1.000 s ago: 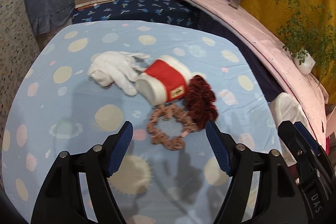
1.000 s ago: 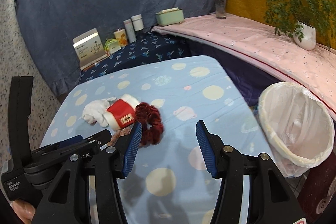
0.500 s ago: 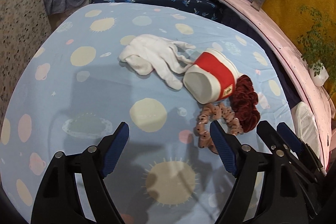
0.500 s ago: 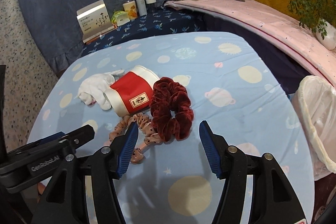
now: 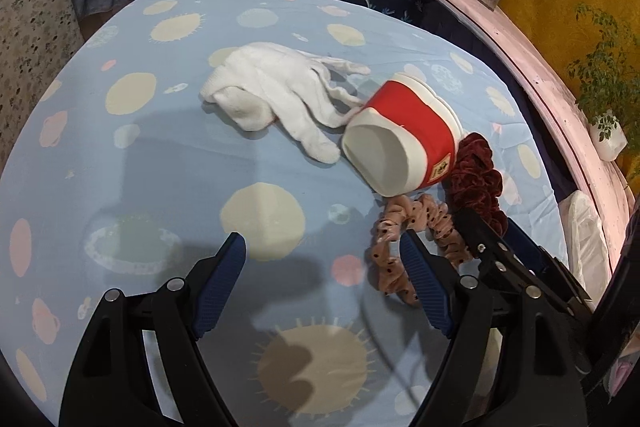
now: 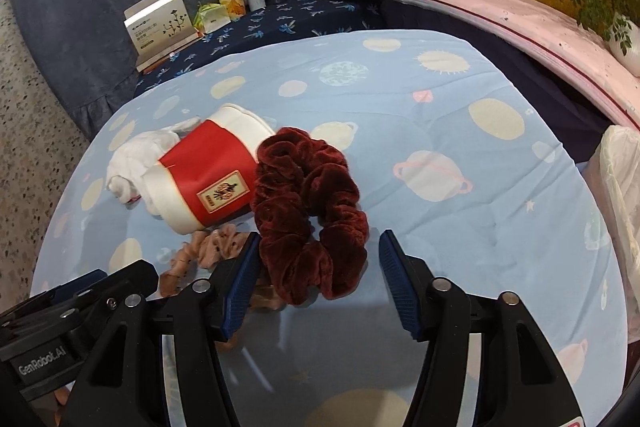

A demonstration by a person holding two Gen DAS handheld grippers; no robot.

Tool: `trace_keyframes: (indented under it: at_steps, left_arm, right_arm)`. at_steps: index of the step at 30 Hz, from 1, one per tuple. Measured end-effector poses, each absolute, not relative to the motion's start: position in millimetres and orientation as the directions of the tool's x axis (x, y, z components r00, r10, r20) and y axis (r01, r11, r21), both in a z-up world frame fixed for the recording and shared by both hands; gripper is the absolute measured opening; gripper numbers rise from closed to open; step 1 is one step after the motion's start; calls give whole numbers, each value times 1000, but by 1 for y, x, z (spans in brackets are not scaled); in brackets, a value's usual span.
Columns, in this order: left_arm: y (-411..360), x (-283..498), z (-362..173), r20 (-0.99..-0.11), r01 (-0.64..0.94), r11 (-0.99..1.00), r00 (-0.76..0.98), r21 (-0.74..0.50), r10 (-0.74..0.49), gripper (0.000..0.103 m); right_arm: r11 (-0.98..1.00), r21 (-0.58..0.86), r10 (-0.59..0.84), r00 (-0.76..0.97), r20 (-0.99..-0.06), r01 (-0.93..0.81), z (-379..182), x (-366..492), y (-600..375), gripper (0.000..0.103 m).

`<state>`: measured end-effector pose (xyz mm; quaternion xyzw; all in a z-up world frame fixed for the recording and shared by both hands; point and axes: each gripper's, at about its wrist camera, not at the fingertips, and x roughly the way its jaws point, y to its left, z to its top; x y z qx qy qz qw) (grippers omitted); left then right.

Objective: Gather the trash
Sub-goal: 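Grasp the pink scrunchie with the left tool while the right tool grasps the dark red scrunchie, then carry both scrunchies over the white bin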

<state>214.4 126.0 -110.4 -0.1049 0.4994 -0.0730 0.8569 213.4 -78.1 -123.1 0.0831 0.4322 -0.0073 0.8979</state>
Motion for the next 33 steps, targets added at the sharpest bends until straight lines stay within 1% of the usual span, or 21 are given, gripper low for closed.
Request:
trace_keyframes:
  at_steps: [2,4,6,11,12,13,15,17,18,20,21,24,33]
  left_arm:
    - [119,216,-111,-841,35,966,484,-256,-241,75]
    - [111,216,-112,-841,50,965,480,-259,-251,75]
    - [104,216,-113,-842,65,964,475,-258,-258,75]
    - [88,218,-119,-847,89,970,474,-226,-240,74]
    - [87,218,-119,-846,92,972,478,-218,-235,72]
    - [86,218,-120,-846,97,973,481,-209,-230,67]
    - [83,217,-120,-847,102,977,487,-187,-213,61]
    - [80,216,-120,-846,110,980,494,-167,-200,42]
    - [79,215,-120,-846,115,981,497,-155,-192,37]
    - [77,214,-121,-848,122,980,493,-155,-196,18]
    - [76,214,-121,-849,125,980,490,-156,-198,14]
    - [72,210,-120,-851,131,978,483,-163,-207,9]
    - [51,193,-98,-830,181,969,505,-167,-237,7]
  right_arm:
    - [986,137,53,618,-785,91,-126,214,-83,38]
    - [987,137,52,622,-781,89,-126,212,-87,34]
    - [986,134,41,626,-779,101,-125,209,-93,32]
    - [976,158,31,629,-777,147,-124,201,-113,31]
    - [975,159,27,629,-777,155,-124,199,-116,31]
    - [974,160,25,629,-777,159,-124,197,-118,31]
    - [973,162,22,628,-778,167,-123,194,-122,31]
    - [971,165,20,627,-778,173,-123,190,-124,31]
    - [970,167,20,627,-778,176,-123,188,-126,32]
    - [969,169,19,628,-778,180,-122,184,-128,32]
    - [969,170,18,629,-777,182,-121,182,-129,32]
    - [967,172,15,636,-771,186,-117,176,-132,32]
    - [960,183,-9,674,-739,213,-94,155,-153,31]
